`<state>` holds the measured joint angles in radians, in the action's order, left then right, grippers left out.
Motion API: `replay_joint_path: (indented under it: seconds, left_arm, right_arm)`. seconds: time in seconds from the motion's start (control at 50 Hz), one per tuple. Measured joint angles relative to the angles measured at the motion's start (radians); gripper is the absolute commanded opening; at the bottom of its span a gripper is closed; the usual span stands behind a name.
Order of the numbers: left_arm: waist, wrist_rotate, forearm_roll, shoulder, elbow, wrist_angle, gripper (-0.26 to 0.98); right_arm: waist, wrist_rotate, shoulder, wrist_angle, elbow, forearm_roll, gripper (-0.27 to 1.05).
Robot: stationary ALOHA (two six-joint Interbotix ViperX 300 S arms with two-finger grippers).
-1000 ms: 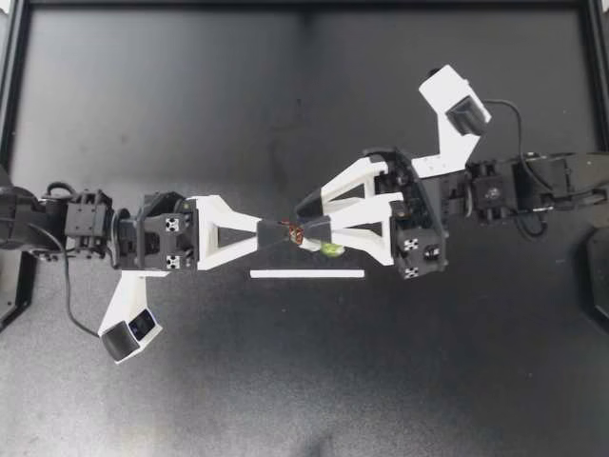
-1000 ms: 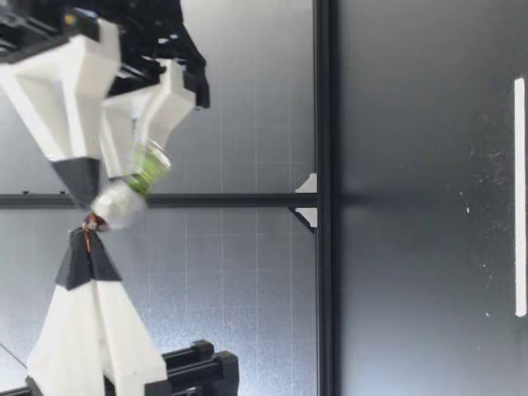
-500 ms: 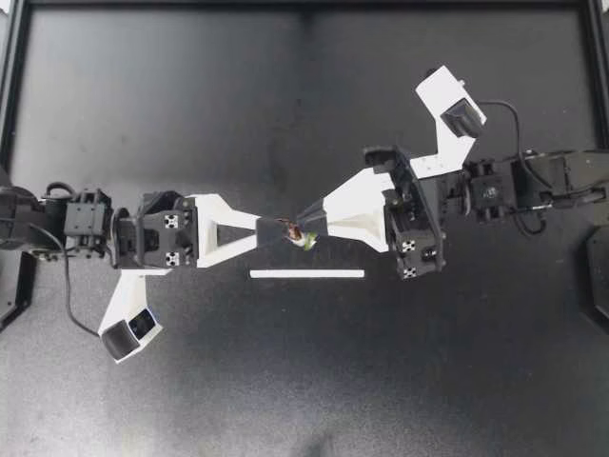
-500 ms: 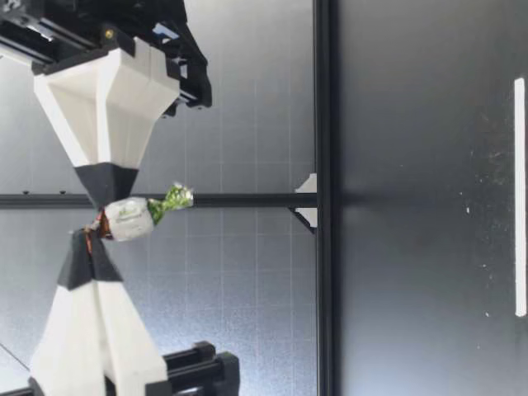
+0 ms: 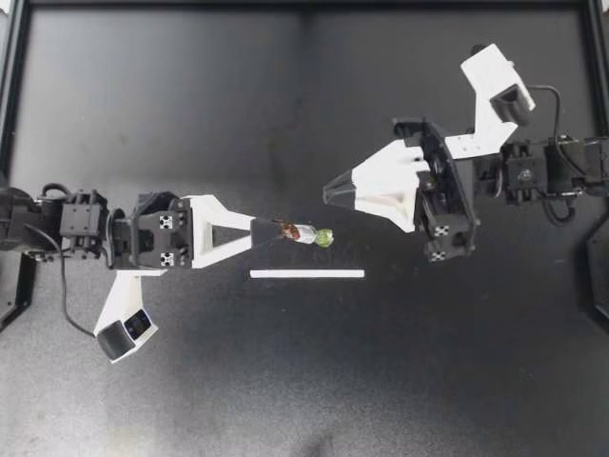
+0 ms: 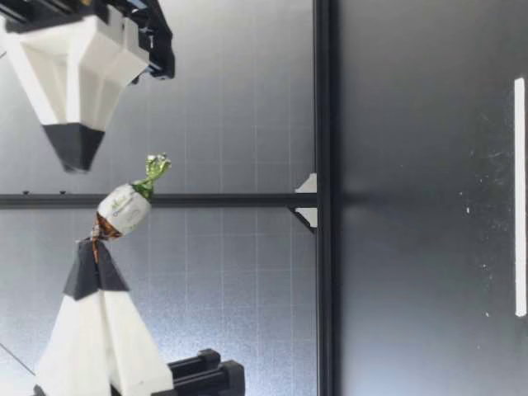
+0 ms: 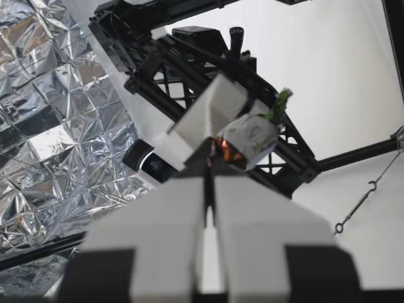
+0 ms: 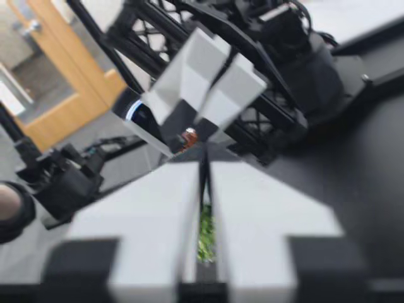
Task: Pick up the candy and unwrap it.
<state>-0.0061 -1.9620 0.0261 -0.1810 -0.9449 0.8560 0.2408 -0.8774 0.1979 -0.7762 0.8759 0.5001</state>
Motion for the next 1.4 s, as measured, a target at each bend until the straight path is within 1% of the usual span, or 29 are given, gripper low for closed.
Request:
replay_joint_path:
  seconds: [0.02,0.04,0.06,0.08,0.22,0.36,0.66,0.76,0.96,1.1,1.18,1.22,1.3,1.4]
  left_arm:
    - [0.0,0.0,0.002,0.0,0.0,0.002,-0.16]
    - [0.0,-0.002,0.0,0.0,0.0,0.003,-0.16]
    - [0.0,-0.002,0.0,0.0,0.0,0.005,-0.16]
    - [0.0,-0.002,0.0,0.0,0.0,0.006,-0.16]
    - [0.0,-0.003,0.0,0.0,0.006,0.011,-0.16]
    - [0.0,-0.003,0.002,0.0,0.009,0.011,-0.16]
    - [0.0,-0.002,0.0,0.0,0.011,0.011,-0.16]
    - [0.0,-0.003,0.0,0.0,0.012,0.011,-0.16]
    - [0.0,-0.003,0.0,0.0,0.012,0.011,-0.16]
    - [0.0,-0.003,0.0,0.0,0.012,0.012,-0.16]
    - [0.0,-0.003,0.002,0.0,0.012,0.015,-0.16]
    - [-0.003,-0.002,0.0,0.0,0.012,0.02,-0.16]
    - [-0.003,-0.003,0.0,0.0,0.012,0.034,-0.16]
    - [-0.003,0.0,0.0,0.0,0.009,0.054,-0.16]
  right_arm:
    - [0.0,0.0,-0.003,-0.006,0.002,-0.002,0.59]
    - [-0.002,0.0,-0.008,-0.009,0.0,0.0,0.64]
    - [-0.002,-0.002,-0.015,-0.012,0.0,0.0,0.68]
    - [-0.002,-0.002,-0.023,-0.014,-0.002,0.0,0.69]
    - [-0.014,-0.005,-0.069,-0.028,-0.034,0.0,0.62]
    - [-0.029,-0.032,-0.106,-0.071,-0.06,0.002,0.62]
    - [-0.031,-0.098,-0.132,-0.101,-0.063,0.028,0.59]
    - [-0.031,-0.114,-0.132,-0.101,-0.063,0.029,0.53]
    - [-0.031,-0.123,-0.132,-0.101,-0.061,0.031,0.32]
    - [-0.032,-0.115,-0.132,-0.107,-0.063,0.043,0.08]
    - [-0.031,-0.115,-0.133,-0.114,-0.064,0.077,-0.06]
    - [-0.031,-0.115,-0.135,-0.114,-0.066,0.092,-0.11]
    - [-0.031,-0.117,-0.133,-0.11,-0.067,0.1,-0.17]
    - [-0.031,-0.106,-0.133,-0.084,-0.067,0.1,-0.18]
